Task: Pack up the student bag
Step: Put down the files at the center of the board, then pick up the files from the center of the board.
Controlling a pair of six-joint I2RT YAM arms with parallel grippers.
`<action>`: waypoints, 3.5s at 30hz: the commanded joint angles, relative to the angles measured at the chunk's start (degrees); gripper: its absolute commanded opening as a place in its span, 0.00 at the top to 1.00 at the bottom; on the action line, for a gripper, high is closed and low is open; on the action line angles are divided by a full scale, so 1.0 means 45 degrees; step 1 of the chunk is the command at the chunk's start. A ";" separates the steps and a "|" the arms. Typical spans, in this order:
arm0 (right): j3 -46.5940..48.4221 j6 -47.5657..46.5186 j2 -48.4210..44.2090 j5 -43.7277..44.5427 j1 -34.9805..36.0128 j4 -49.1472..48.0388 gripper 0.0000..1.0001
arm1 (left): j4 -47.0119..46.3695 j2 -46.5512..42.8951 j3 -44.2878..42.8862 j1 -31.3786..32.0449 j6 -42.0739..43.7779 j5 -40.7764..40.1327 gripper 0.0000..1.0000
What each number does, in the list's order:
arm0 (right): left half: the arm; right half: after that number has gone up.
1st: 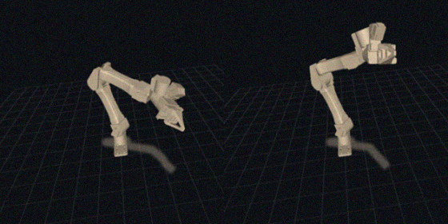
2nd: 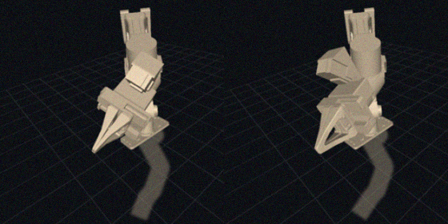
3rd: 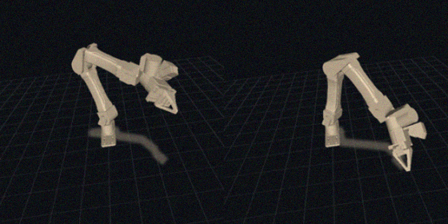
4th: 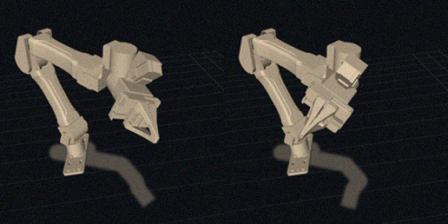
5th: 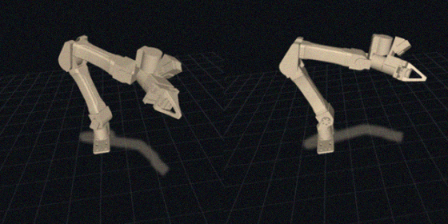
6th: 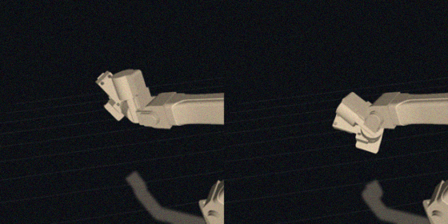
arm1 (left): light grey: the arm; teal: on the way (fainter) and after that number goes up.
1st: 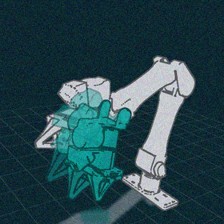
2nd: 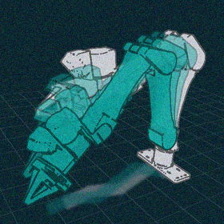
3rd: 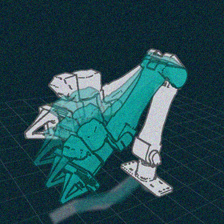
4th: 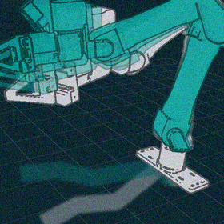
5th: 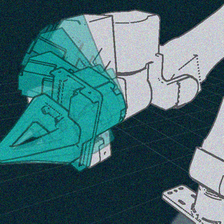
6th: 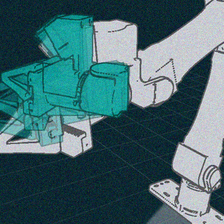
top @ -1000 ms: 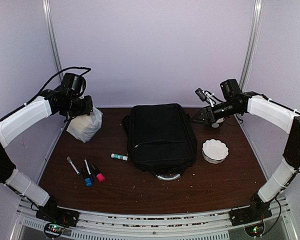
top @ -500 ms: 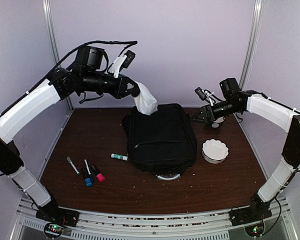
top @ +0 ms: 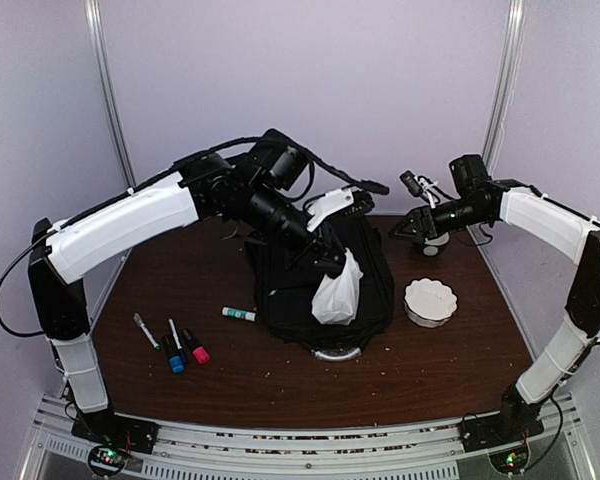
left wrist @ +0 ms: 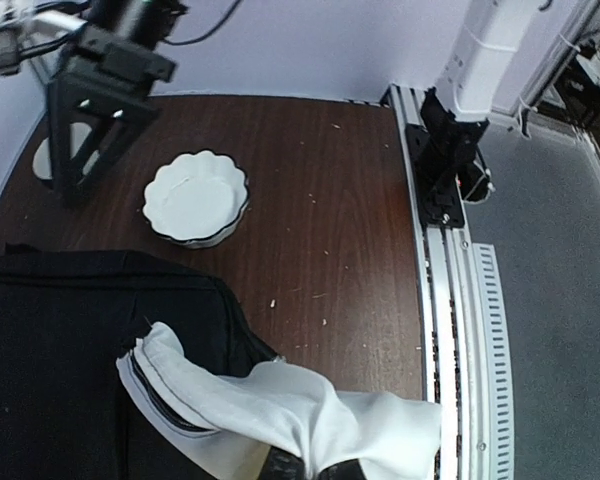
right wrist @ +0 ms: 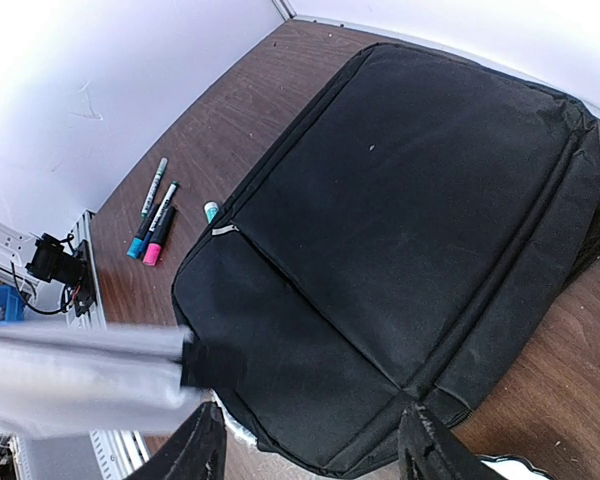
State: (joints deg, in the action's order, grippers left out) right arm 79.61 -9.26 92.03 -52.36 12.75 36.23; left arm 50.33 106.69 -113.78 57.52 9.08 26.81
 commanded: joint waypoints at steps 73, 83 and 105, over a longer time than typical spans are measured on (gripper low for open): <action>-0.5051 -0.7668 -0.0168 0.6907 0.5748 0.2953 0.45 | -0.7946 -0.3056 1.2705 -0.0693 -0.0192 -0.1647 0.45; -0.5296 -0.7799 0.0181 0.6260 0.6007 0.2410 0.47 | -0.8103 -0.2053 1.2034 -0.0653 -0.0075 -0.2735 0.58; -0.6199 -0.7200 -0.0450 0.6708 0.6209 0.0508 0.94 | -0.9300 -0.1825 1.2319 -0.0574 0.0281 -0.3130 0.87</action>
State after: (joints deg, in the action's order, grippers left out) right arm 51.92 -43.07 91.50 -23.38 40.27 40.86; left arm 12.62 98.37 -56.47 54.76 10.22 13.50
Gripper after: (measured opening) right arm 0.154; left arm 0.230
